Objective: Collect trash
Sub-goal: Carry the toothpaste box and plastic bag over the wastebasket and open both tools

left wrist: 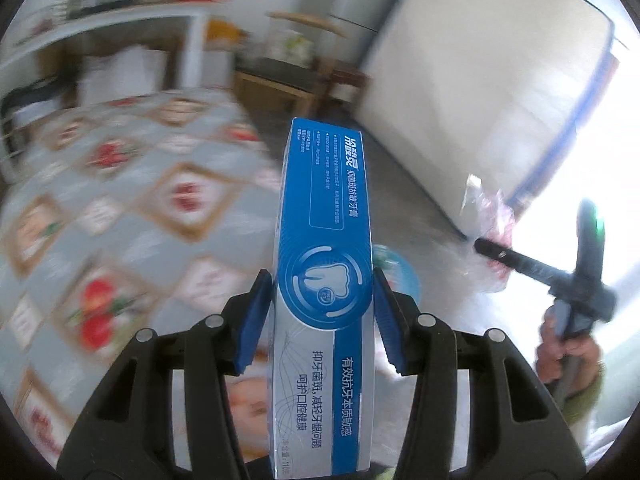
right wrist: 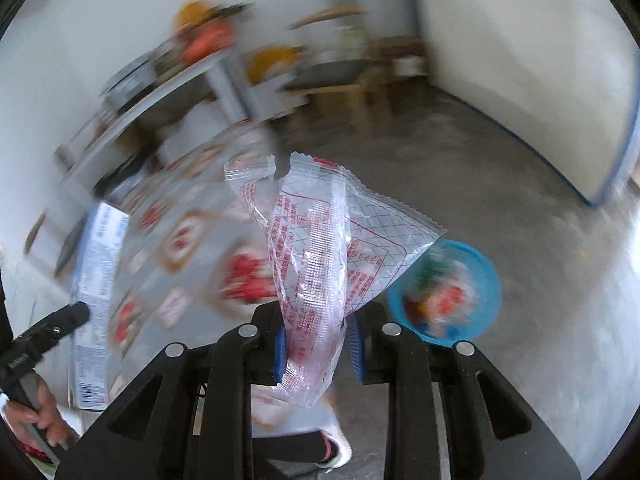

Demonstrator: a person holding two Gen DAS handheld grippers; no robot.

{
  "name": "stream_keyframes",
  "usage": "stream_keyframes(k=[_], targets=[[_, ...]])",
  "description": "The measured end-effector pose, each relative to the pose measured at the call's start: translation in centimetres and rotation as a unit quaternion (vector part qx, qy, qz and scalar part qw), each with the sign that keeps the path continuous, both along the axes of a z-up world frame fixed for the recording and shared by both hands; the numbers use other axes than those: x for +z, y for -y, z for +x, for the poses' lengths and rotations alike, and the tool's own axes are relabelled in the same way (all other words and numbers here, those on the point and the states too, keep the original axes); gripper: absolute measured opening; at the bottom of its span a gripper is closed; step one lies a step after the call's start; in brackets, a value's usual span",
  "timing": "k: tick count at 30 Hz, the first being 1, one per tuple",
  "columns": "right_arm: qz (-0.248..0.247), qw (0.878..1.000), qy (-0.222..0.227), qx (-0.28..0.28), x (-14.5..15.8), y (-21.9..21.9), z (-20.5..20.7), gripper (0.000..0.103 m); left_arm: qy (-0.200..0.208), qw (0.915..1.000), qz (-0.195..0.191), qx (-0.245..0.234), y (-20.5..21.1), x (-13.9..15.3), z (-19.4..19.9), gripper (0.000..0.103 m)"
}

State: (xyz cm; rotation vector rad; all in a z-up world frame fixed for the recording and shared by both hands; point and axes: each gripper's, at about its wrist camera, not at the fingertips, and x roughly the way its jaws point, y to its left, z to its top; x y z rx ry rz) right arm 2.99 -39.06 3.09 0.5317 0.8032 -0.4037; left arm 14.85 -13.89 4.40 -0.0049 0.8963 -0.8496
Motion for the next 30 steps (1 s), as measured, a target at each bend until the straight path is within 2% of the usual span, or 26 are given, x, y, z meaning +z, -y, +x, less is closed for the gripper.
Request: stream_keyframes(k=[2,5,10,14,19,21,22,23,25,27,28,30], targets=[[0.021,0.999,-0.009,-0.039,-1.6,2.6,-2.5,0.024,-0.023,0.9985,-0.01,-0.049,4.1,-0.2,0.2,0.048],[0.062,0.994,-0.028,-0.081,-5.2,5.4,-5.0,0.024,-0.061,0.9932,-0.001,-0.099,10.2,-1.8,0.6,0.048],[0.139,0.982,-0.052,-0.12,-12.3,8.7,-5.9,0.024,-0.139,0.9794,0.038,-0.142,19.0,-7.0,1.3,0.048],[0.213,0.963,-0.055,-0.157,-18.4,12.0,-5.0,0.024,-0.193,0.9661,0.076,-0.153,25.5,-11.7,2.1,0.048],[0.261,0.944,-0.039,-0.198,-23.5,16.0,-3.0,0.025,-0.194,0.9612,0.089,-0.175,31.3,-14.1,3.2,0.048],[0.281,0.934,-0.019,-0.222,-25.7,18.0,-2.2,0.034,-0.189,0.9625,0.079,-0.178,33.1,-14.6,4.0,0.049],[0.286,0.93,-0.014,-0.23,-26.8,18.7,-2.0,0.04,-0.184,0.9633,0.077,-0.18,33.9,-14.9,4.5,0.063],[0.291,0.925,-0.013,-0.242,-28.6,19.7,-1.9,0.052,-0.175,0.9657,0.086,-0.172,34.5,-15.4,5.2,0.08],[0.312,0.913,-0.023,-0.261,-32.0,21.2,-1.7,0.056,-0.167,0.97,0.098,-0.147,34.3,-16.1,5.9,0.081],[0.33,0.9,-0.042,-0.283,-34.5,21.7,-2.4,0.056,-0.181,0.9685,0.092,-0.144,33.4,-16.2,6.0,0.081],[0.338,0.896,-0.039,-0.286,-35.4,21.6,-2.5,0.056,-0.184,0.9678,0.089,-0.148,33.2,-16.2,5.9,0.081],[0.337,0.896,-0.044,-0.286,-36.2,21.2,-2.6,0.056,-0.168,0.9697,0.091,-0.152,32.4,-15.7,5.8,0.081]])
